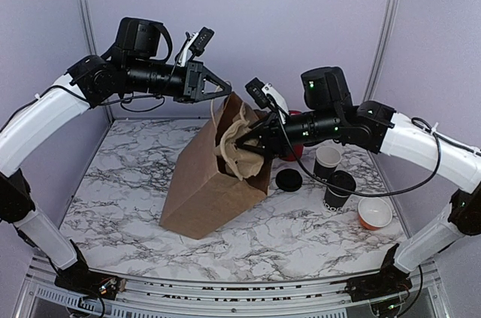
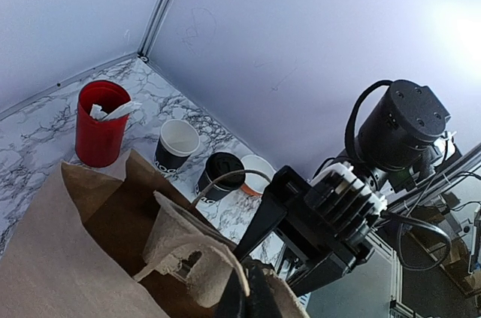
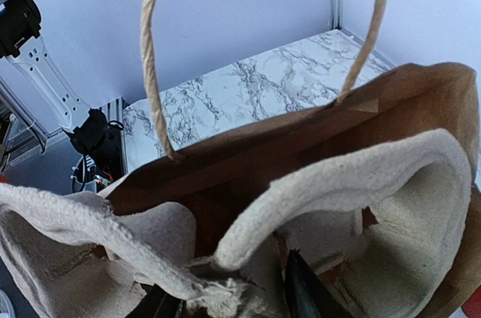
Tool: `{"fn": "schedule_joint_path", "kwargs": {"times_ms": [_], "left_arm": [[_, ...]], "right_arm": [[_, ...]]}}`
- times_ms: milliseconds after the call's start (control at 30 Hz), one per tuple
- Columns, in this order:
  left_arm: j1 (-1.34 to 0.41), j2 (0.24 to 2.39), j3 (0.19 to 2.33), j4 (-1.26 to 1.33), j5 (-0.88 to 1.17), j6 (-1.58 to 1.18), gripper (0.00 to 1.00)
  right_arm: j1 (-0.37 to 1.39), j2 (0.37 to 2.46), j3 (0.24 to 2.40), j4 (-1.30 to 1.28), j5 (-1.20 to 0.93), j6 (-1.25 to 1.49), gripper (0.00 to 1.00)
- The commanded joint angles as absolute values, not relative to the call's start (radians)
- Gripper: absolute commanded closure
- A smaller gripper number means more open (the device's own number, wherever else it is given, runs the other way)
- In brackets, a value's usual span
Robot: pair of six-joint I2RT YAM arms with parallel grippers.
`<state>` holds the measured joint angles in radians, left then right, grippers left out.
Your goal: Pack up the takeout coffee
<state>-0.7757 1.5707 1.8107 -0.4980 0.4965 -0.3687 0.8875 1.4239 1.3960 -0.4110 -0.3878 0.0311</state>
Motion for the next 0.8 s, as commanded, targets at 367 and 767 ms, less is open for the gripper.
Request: {"fn": "schedule_joint_path", "kwargs": {"times_ms": [367, 767], "left_arm": [[-0.798, 1.523, 1.782, -0.404, 0.625, -0.331, 1.00], [-0.796, 1.557, 1.799, -0.296, 0.746, -0.382, 1.00]], "right_arm": [[0.849, 1.480, 1.491, -0.526, -0.375, -0.046, 0.59], [0.806, 1.492, 1.515, -0.611, -0.305, -0.093, 0.59]]}}
